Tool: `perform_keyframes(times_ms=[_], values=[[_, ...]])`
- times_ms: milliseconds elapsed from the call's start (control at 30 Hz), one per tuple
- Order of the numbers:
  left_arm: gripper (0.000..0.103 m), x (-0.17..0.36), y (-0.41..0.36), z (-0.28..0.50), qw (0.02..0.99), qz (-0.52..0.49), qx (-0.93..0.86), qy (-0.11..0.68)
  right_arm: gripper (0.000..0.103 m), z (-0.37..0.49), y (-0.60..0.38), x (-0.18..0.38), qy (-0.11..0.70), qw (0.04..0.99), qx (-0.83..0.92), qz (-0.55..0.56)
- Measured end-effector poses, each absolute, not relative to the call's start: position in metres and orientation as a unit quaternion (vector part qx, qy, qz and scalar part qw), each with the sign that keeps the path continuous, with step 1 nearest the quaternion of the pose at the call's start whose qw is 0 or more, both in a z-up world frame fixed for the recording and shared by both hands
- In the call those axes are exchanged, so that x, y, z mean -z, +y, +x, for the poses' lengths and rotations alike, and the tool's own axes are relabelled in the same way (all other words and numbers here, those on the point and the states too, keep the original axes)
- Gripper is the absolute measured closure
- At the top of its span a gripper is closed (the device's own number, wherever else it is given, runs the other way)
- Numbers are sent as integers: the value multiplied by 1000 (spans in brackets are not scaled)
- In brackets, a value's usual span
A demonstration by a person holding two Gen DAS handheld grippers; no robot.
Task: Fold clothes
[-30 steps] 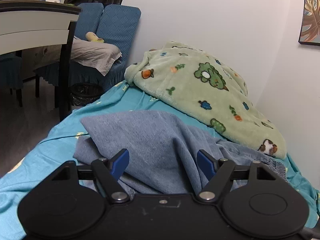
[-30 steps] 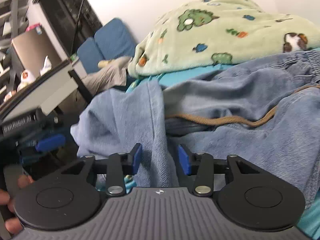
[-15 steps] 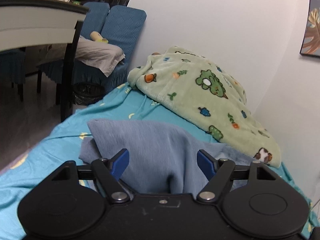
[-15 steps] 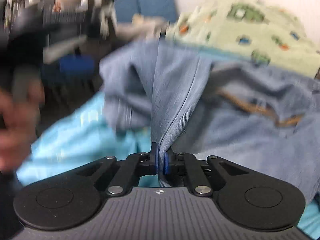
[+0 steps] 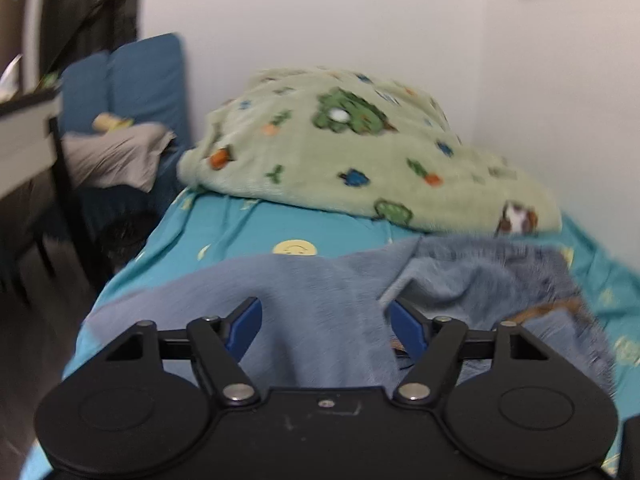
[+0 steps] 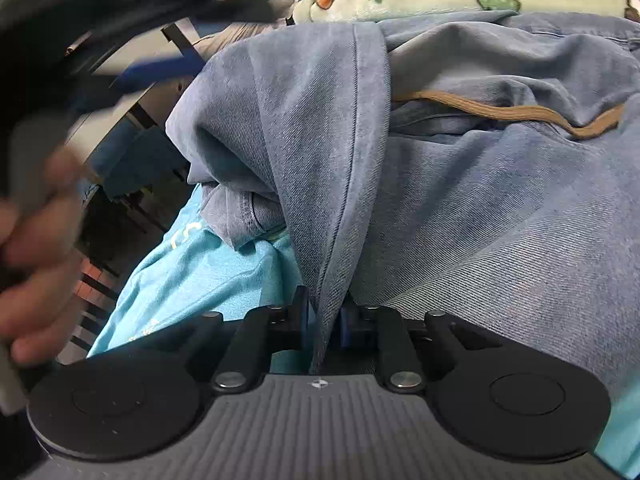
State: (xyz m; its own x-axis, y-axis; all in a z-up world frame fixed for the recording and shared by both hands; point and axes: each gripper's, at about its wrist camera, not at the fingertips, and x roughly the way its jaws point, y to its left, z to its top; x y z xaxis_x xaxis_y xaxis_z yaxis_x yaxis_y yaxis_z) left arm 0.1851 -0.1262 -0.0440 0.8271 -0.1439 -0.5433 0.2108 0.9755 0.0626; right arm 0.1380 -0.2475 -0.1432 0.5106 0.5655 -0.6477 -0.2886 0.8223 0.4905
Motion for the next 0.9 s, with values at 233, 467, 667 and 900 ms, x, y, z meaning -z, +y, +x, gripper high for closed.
perform_keyframes(times_ms=[233, 467, 667, 900], values=[[40, 90, -164, 229, 932, 179, 92, 303, 82, 152, -265, 157, 447, 819, -244, 265], [98, 70, -138, 212, 934, 154, 100, 305, 82, 156, -267, 157, 443, 816, -253, 271], [99, 28, -108, 142, 953, 94, 106, 266, 82, 149, -264, 149, 443, 821, -261, 246], [99, 30, -66, 70, 938, 10, 96, 333, 82, 132, -287, 132, 419, 820, -262, 288]])
